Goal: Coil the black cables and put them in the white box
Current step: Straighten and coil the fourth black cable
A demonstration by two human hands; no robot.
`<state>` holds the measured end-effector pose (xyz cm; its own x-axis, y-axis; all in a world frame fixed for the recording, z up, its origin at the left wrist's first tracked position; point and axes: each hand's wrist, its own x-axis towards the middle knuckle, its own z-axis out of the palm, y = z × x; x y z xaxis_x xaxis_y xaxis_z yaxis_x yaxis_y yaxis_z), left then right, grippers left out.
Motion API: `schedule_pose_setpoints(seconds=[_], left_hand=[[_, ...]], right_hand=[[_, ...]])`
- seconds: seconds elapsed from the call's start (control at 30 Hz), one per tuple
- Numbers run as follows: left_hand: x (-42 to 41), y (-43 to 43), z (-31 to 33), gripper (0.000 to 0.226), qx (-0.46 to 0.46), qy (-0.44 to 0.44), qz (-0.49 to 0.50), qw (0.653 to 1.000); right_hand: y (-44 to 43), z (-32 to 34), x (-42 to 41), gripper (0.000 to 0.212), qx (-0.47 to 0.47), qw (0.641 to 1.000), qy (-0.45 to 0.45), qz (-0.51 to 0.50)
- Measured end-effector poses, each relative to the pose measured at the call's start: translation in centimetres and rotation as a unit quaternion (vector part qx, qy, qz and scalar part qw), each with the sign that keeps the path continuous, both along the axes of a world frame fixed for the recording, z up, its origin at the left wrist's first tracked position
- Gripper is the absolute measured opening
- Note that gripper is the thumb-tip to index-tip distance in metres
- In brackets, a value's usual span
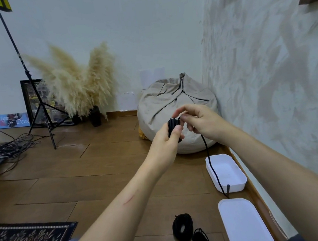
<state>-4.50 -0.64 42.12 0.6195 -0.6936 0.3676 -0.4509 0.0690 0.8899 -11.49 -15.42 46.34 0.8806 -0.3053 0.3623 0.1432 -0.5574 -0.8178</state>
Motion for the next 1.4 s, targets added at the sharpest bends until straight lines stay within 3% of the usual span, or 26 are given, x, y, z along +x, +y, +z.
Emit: schedule_pose_setpoints(seconds=[0.53,0.87,1.2,1.4], left_hand=[[-0.4,0.0,0.4,0.022,-0.01,0.007,0.001,1.0],[0.0,0.1,0.0,0.029,0.06,-0.039,0.041,0.997],[-0.7,-0.1,0.4,0.024,-0.005,-0.064,0.016,0.998],[-1.1,0.1,0.7,0.033,-0.026,-0.055,-0.001,0.998]], right_hand=[[0.2,0.0,0.0,0.022,0.0,1.0,-0.015,0.007],[-0.1,1.9,-0.7,0.013,-0.092,0.995,-0.033,-0.007],[-0.3,1.7,-0.5,0.012,-0.012,0.998,-0.058,-0.012],[-0.5,0.9,-0.5,0.013,0.042,0.999,-0.031,0.006]])
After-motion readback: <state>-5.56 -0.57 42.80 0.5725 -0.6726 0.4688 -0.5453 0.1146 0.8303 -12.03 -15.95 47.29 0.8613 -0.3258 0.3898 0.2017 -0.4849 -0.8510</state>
